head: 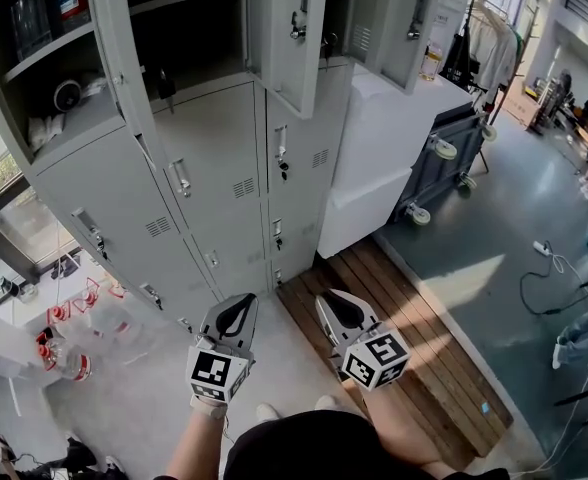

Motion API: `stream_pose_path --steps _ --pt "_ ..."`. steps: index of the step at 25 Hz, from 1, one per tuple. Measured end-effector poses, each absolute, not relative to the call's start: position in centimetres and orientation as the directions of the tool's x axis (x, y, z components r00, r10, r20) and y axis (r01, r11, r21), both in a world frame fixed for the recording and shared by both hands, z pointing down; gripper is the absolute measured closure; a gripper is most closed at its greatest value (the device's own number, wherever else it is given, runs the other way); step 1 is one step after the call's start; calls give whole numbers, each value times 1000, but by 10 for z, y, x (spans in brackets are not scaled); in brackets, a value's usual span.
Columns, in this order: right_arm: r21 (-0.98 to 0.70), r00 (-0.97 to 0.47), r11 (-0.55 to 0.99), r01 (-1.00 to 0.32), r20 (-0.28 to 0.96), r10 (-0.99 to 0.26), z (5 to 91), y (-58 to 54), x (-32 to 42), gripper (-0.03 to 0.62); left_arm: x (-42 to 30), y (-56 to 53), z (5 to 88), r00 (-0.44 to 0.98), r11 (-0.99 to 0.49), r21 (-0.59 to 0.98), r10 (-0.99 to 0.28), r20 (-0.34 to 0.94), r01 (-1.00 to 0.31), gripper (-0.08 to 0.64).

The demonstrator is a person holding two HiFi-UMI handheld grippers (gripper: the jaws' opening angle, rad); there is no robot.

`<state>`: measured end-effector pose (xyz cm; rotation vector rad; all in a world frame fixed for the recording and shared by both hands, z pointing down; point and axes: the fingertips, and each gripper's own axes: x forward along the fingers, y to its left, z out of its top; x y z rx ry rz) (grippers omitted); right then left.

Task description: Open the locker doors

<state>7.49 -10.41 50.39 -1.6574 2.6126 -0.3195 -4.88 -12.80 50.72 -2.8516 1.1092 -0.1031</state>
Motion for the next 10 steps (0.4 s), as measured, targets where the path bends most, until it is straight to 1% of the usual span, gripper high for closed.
stream_pose_path --steps 10 --pt "-207 -417 394 -896 82 -905 504 -98 59 540 -68 -126 508 743 -742 -87 -669 30 -665 541"
